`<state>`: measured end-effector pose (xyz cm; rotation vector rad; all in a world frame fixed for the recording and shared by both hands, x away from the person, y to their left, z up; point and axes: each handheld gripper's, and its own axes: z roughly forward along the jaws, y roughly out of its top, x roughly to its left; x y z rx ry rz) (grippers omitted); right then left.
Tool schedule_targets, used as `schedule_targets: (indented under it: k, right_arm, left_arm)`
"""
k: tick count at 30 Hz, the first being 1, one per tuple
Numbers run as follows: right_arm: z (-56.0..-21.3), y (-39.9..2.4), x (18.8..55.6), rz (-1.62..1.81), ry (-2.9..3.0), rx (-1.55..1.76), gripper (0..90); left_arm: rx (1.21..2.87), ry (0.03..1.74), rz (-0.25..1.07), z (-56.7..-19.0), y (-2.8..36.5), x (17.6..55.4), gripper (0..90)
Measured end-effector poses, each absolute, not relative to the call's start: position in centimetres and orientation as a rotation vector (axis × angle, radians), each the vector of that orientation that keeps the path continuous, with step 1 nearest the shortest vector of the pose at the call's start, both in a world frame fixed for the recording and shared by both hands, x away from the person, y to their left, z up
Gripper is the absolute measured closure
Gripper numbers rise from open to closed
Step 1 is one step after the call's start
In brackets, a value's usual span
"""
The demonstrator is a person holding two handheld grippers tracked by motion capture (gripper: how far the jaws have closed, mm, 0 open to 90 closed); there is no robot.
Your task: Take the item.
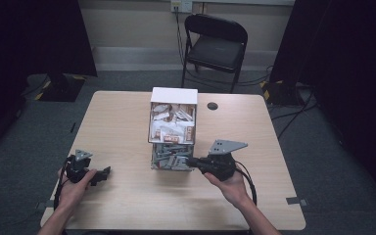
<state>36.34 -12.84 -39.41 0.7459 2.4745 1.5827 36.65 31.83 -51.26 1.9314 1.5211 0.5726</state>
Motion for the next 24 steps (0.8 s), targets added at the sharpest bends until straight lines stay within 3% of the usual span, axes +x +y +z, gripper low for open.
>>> schedule_targets:
  k: [24]
  right_arm:
    - [-39.1,-16.3,35.7,1.603,2.424,0.809,90.0]
  left_arm:
    - [1.931,1.521,0.572,-51.3,31.8,36.7,0.0]
